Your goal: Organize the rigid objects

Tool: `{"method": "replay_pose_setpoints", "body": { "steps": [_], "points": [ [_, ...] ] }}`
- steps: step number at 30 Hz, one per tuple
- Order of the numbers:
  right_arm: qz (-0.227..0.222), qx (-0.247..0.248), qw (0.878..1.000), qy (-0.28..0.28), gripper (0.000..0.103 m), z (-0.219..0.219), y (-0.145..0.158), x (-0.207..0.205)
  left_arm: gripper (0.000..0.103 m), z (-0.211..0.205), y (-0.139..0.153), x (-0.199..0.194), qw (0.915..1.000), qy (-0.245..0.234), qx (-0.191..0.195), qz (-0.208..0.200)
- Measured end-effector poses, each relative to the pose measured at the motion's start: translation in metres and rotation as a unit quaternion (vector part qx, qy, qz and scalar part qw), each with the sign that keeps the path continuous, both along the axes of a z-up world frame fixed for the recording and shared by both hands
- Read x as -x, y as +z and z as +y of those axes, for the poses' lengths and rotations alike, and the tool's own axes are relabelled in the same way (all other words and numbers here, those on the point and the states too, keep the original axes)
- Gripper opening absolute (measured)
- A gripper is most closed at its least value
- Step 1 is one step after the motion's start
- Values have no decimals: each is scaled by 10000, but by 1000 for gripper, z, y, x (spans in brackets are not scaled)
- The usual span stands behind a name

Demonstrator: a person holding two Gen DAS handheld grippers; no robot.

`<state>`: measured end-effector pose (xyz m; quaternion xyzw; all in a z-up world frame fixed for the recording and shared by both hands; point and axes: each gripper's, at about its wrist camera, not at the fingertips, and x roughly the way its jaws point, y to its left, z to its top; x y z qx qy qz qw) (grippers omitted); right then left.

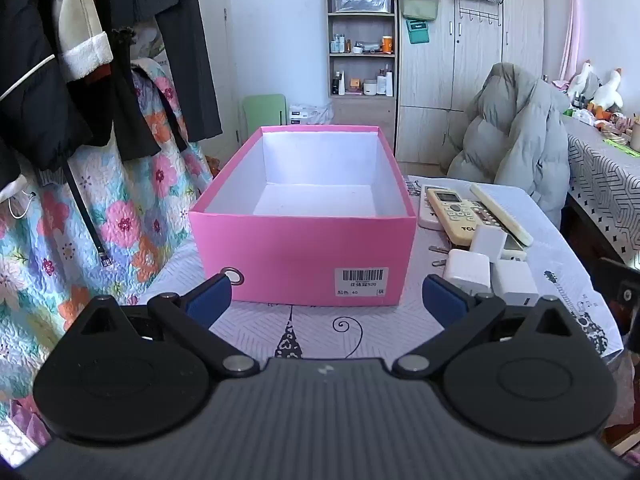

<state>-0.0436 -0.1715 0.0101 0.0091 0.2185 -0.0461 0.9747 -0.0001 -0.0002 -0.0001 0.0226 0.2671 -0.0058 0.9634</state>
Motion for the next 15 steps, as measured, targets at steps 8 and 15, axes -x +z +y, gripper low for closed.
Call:
{"method": "replay_pose_setpoints", "body": {
  "steps": [8, 15],
  "points": [
    [-4, -18, 10000, -16, 102, 4, 9, 5, 103, -6, -1, 6, 9994, -130, -325, 9],
    [124, -148, 9998, -48, 102, 5, 11, 8, 103, 3, 3, 7, 9998, -151, -16, 136]
  ]
}}
